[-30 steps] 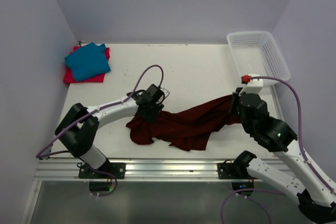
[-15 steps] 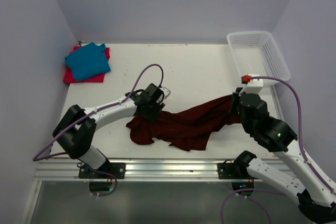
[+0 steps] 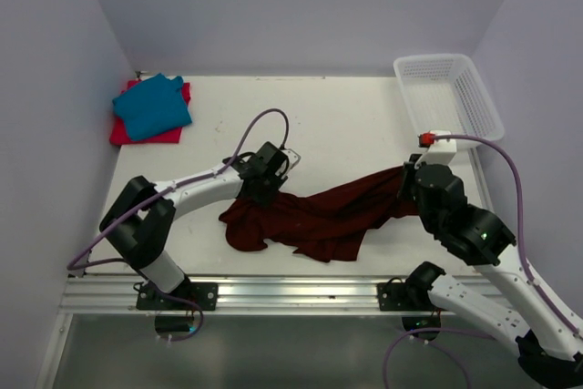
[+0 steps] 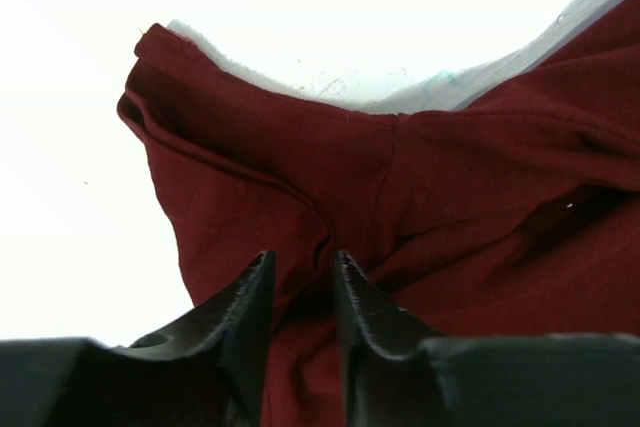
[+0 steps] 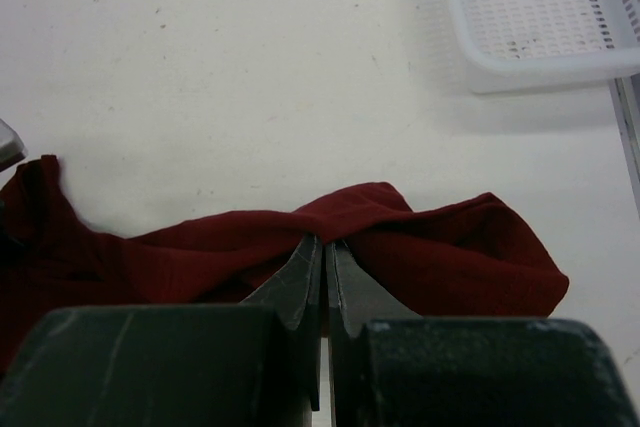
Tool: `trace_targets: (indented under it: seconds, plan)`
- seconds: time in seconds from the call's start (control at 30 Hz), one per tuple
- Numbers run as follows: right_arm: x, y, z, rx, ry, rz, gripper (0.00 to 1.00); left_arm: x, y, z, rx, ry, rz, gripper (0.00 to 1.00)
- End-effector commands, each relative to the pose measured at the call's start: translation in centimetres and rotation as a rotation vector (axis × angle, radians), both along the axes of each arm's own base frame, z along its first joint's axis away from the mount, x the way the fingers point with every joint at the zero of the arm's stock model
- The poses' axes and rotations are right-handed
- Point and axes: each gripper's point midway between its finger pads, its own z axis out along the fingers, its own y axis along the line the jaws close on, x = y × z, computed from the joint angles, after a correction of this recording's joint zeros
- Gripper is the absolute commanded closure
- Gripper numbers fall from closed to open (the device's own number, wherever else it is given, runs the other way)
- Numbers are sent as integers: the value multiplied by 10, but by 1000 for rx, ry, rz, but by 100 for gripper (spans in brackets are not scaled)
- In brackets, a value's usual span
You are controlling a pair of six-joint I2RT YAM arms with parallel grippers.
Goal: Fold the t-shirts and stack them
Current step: Flatten out the tshirt
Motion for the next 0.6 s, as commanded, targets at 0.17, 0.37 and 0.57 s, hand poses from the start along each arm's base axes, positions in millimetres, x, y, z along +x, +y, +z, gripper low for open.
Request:
trace_targets:
  seconds: [0.17,0.37,0.57]
  plan:
    - [1,-7,9,9,-41,-32,100,16,-10,16,-38,-58,5,95]
    - [1,-8,8,4,-36,-37,100,19,-5,26,-34,-88,33,100]
    - [0,-10,7,-4,-26,-46,100,27,8,73,-22,-181,120,100]
